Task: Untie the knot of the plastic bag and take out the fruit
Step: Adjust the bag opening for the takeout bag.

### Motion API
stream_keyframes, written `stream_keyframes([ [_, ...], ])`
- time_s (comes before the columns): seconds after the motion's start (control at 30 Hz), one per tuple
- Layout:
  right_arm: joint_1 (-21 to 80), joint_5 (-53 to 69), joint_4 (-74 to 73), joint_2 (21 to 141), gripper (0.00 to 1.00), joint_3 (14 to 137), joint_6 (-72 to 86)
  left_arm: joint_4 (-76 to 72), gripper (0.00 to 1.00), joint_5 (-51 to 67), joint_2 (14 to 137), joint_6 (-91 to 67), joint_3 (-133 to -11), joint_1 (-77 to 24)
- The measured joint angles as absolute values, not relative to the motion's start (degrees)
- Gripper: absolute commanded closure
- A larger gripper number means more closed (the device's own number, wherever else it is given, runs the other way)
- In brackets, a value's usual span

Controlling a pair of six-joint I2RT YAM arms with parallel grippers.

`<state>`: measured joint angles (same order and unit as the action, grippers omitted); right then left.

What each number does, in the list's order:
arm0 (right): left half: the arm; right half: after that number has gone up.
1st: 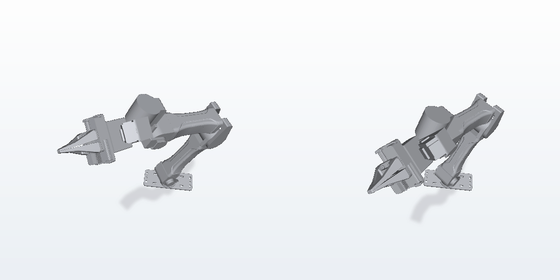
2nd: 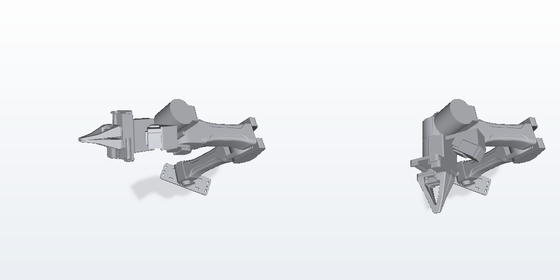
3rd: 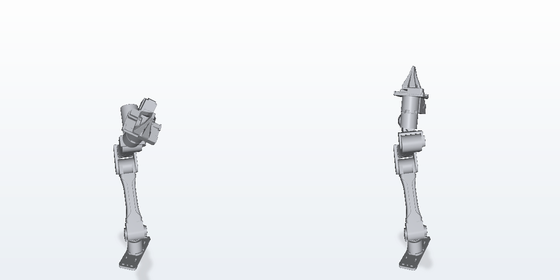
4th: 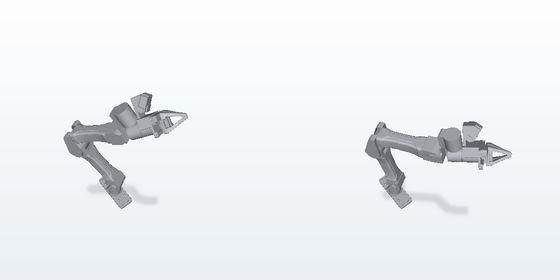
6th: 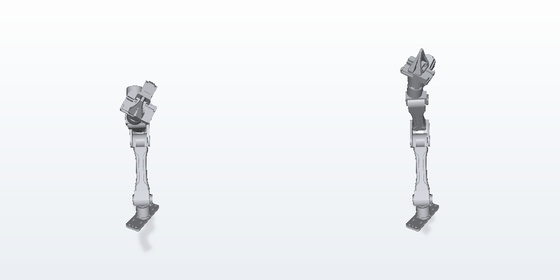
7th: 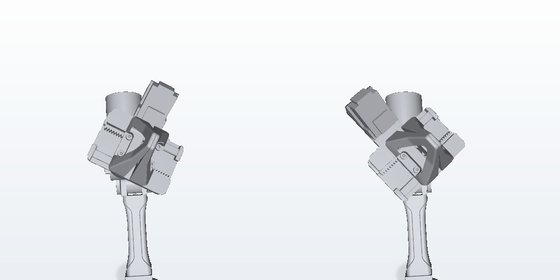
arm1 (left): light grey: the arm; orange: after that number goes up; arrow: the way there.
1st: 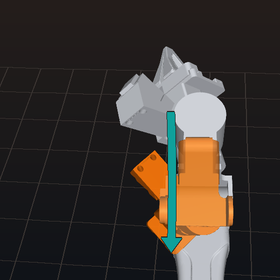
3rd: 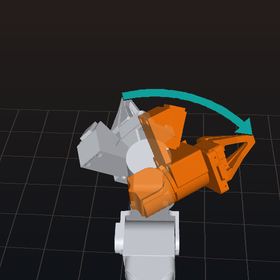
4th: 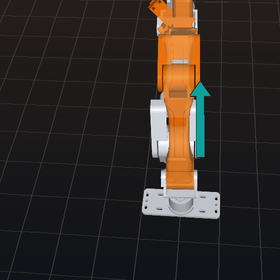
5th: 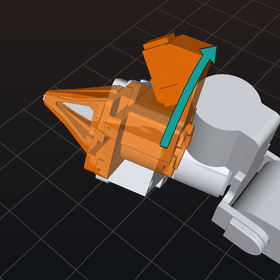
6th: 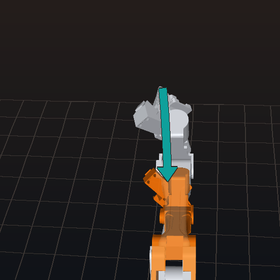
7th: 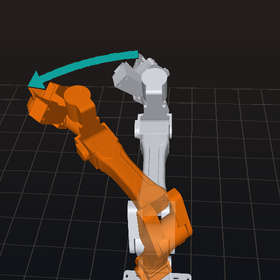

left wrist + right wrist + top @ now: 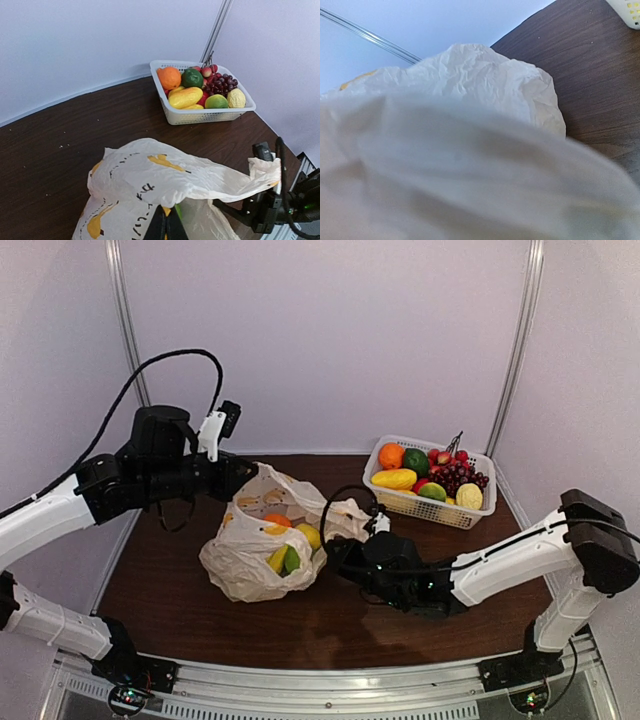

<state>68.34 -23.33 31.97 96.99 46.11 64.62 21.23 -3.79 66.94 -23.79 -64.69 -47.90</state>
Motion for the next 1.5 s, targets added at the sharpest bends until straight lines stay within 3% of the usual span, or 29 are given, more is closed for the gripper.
stream_keyframes([
  [0.27,68.3,-25.5,28.4,83.9,1.00,32.9,64.8,21.7,1.00,-1.9,68.4,-22.5,-67.3,-39.9],
  [0.67,68.4,-25.8,22.1,78.5,1.00,16.2,71.7,21.3,1.00,4.5,69.5,-21.9,-68.1,-29.8],
  [0.87,68.5,-25.9,18.8,73.7,0.99,14.9,70.4,19.1,1.00,12.0,70.5,-20.2,-68.1,-28.8],
  [1.07,68.5,-26.9,12.1,63.0,0.50,20.4,58.6,18.7,1.00,23.9,72.8,-15.6,-68.0,-28.8],
  [1.1,68.5,-27.0,10.5,61.0,0.44,21.8,56.0,18.6,0.94,25.8,72.8,-14.9,-67.8,-28.8],
  [1.2,68.0,-27.0,5.8,56.3,0.25,26.3,48.1,18.5,0.53,28.9,72.7,-13.5,-67.0,-28.9],
  [1.27,67.0,-26.4,2.8,55.0,0.15,29.3,43.3,18.8,0.32,29.5,72.6,-13.0,-66.6,-29.1],
  [1.37,64.8,-23.7,-1.4,55.9,0.05,34.1,36.0,19.4,0.20,28.5,71.3,-12.6,-66.1,-29.5],
  [1.5,63.3,-20.2,-5.8,60.8,0.00,40.6,28.0,21.2,0.17,24.4,67.6,-12.2,-66.4,-31.0],
])
